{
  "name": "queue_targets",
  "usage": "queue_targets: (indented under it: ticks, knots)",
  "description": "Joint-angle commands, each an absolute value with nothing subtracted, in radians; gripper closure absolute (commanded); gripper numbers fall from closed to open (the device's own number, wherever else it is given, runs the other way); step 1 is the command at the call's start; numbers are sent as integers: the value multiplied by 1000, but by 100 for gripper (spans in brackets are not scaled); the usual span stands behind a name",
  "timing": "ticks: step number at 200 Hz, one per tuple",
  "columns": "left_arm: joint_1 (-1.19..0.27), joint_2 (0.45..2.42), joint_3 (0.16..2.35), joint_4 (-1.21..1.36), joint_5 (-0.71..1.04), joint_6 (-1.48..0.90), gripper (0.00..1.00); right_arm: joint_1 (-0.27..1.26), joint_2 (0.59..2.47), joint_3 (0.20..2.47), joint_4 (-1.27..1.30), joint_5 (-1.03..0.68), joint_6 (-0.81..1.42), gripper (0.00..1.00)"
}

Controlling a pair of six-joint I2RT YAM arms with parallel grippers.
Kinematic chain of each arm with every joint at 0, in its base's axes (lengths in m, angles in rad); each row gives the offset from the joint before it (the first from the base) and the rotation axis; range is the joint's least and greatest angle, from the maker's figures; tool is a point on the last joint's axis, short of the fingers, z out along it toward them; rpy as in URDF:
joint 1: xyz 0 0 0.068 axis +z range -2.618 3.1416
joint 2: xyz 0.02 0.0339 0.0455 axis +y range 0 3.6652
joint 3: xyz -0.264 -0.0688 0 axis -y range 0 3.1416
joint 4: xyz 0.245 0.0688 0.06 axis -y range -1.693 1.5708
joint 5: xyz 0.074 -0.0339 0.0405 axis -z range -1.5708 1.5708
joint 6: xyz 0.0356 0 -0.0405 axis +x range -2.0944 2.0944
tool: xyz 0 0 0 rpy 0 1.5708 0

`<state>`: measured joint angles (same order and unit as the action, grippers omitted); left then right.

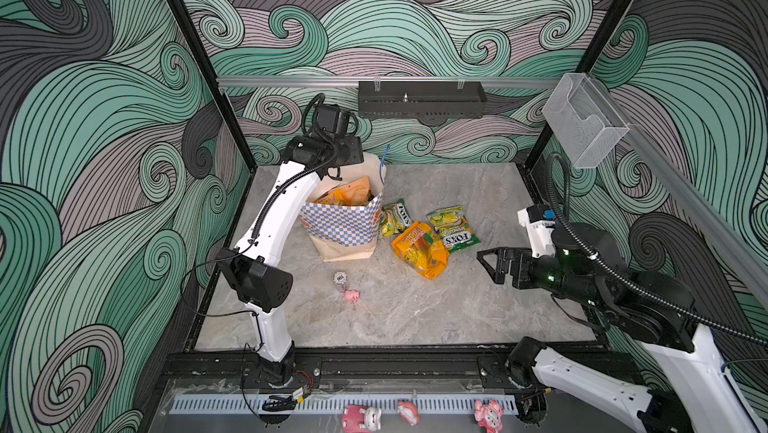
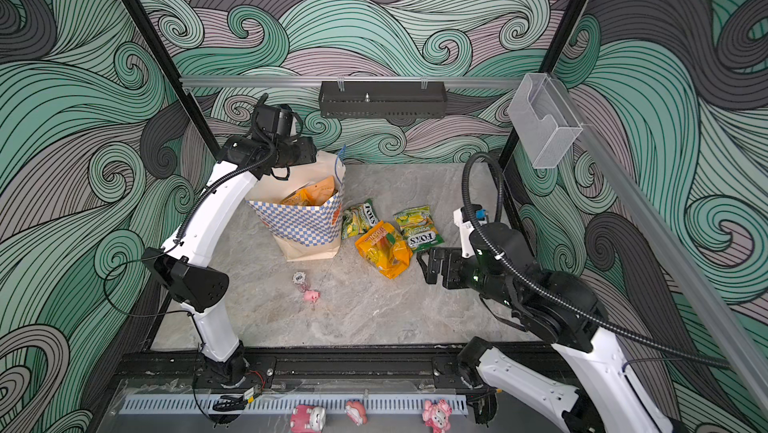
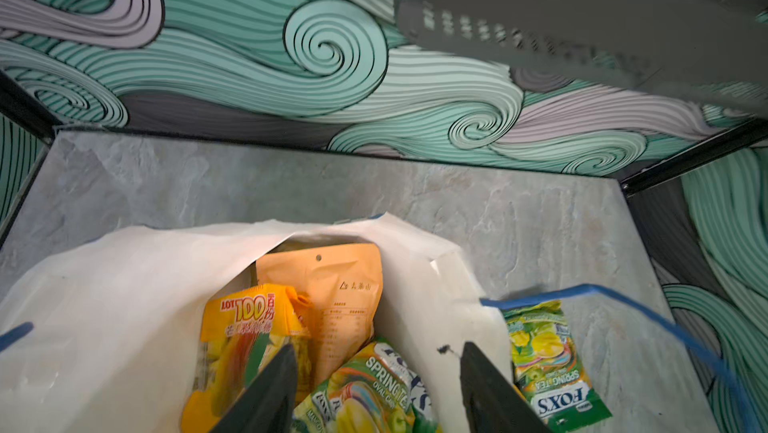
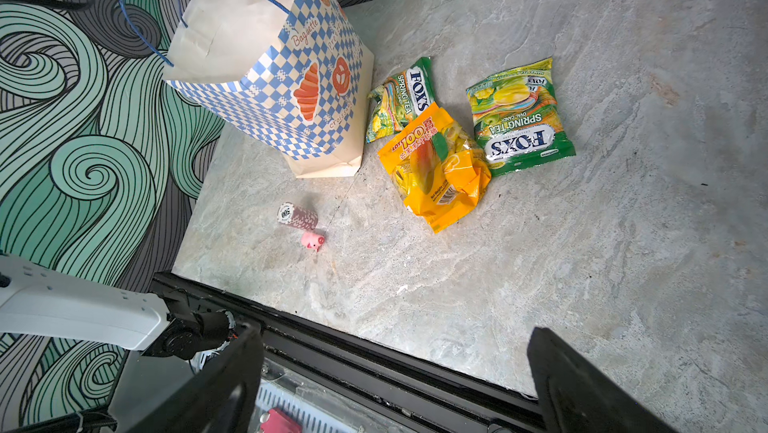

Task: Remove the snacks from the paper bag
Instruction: 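Move the left gripper back up over the checkered bag, then lower the left gripper into the bag onto the tan pouch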

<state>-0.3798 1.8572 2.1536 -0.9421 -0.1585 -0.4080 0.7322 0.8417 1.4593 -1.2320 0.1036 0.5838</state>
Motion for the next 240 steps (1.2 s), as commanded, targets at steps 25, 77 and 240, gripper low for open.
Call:
queue_targets:
  ticks: [25,77,240]
  knots:
    - [-358,1908,2047,-1004,-133,-380,39,738,834,1469,-1223,109,586,1]
    - [-344,1987,2020,-1027,-47,-343,36,738,830,1467,-1223,115,588,1]
    - [-325,2213,2062,-1079,2,-314,16,738,837,1473,-1222,110,591,1]
